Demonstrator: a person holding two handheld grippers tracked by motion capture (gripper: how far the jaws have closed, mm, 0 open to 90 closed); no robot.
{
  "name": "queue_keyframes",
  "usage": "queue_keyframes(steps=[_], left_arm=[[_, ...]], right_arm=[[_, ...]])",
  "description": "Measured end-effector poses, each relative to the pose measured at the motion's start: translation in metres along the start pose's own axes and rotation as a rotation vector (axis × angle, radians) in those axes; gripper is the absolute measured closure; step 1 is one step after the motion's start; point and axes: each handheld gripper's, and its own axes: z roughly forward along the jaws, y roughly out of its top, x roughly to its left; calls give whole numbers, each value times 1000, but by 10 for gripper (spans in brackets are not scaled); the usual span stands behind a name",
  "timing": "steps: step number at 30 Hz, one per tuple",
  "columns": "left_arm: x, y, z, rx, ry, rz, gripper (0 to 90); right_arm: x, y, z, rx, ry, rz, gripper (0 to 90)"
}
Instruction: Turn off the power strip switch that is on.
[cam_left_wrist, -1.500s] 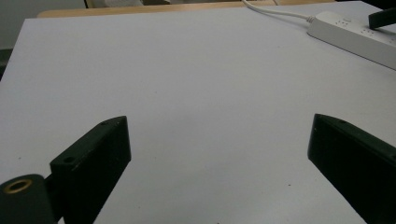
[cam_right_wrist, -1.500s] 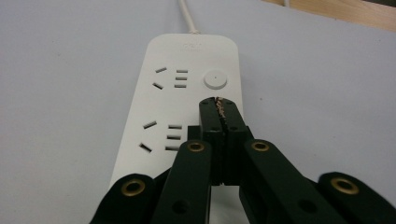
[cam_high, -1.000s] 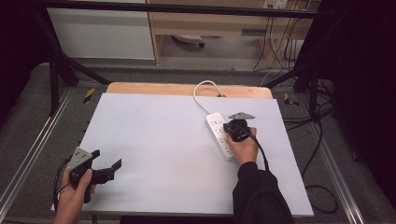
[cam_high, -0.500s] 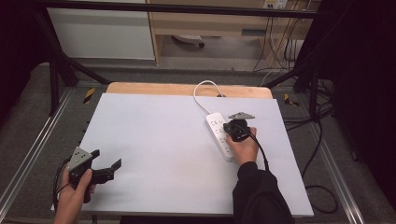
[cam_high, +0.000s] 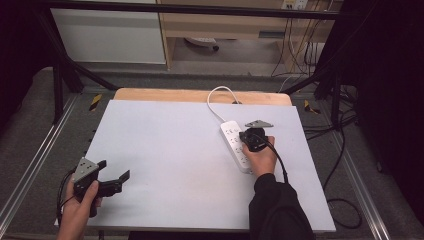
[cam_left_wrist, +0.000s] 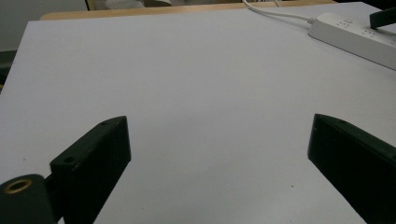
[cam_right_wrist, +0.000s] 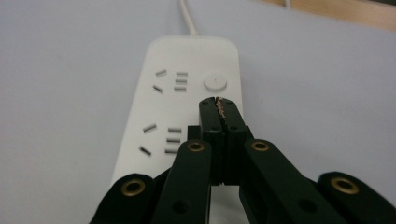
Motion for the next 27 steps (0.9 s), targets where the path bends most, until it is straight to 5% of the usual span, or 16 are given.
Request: queue_keyframes(steps=[6,10,17,22,27], left_arm=[[0,0,1,5,0,1,59],[0,0,0,4,1,4,59],[1,0,0,6,0,2,59],[0,0,1,4,-4,-1,59],[0,0,0,3,-4,3,59]], right_arm=[[-3,5,-9,-37,12,14,900],[-1,10,-12,-13,2,-14,900],[-4,12,-14,-1,-1,4,900],[-3,15,-17,24,17,35,814],[-5,21,-21,5,33,57,528]])
